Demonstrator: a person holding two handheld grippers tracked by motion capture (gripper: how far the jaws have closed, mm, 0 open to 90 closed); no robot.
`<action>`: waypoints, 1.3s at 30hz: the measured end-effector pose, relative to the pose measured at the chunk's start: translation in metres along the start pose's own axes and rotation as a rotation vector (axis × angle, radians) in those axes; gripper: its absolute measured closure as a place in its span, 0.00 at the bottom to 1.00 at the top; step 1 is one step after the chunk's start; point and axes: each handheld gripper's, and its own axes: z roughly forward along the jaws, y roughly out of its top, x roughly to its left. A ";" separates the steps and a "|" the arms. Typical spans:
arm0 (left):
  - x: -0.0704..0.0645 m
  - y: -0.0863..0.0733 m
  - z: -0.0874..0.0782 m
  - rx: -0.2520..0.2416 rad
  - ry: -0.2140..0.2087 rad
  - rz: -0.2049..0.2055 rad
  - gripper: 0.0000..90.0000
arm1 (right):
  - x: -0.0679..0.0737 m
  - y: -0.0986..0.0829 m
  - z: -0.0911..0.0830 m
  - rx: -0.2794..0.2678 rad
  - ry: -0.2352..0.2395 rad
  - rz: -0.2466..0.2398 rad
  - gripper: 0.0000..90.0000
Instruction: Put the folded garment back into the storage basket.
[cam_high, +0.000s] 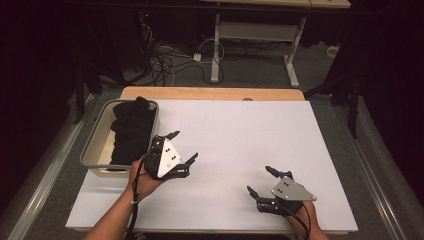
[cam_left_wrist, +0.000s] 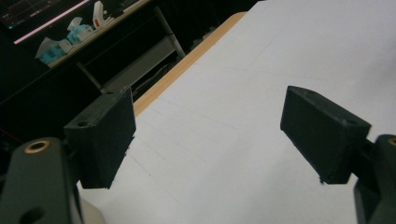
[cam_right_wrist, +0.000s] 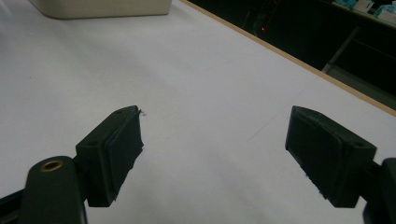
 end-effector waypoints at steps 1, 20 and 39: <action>-0.001 -0.003 -0.001 0.002 0.002 0.002 0.20 | 0.000 0.000 0.000 0.000 0.001 0.001 0.21; -0.016 -0.031 -0.010 0.048 -0.012 0.025 0.20 | 0.003 0.000 0.002 0.003 0.000 -0.014 0.21; -0.027 -0.060 -0.015 0.101 -0.053 0.013 0.19 | 0.003 -0.002 0.002 0.007 0.009 -0.007 0.20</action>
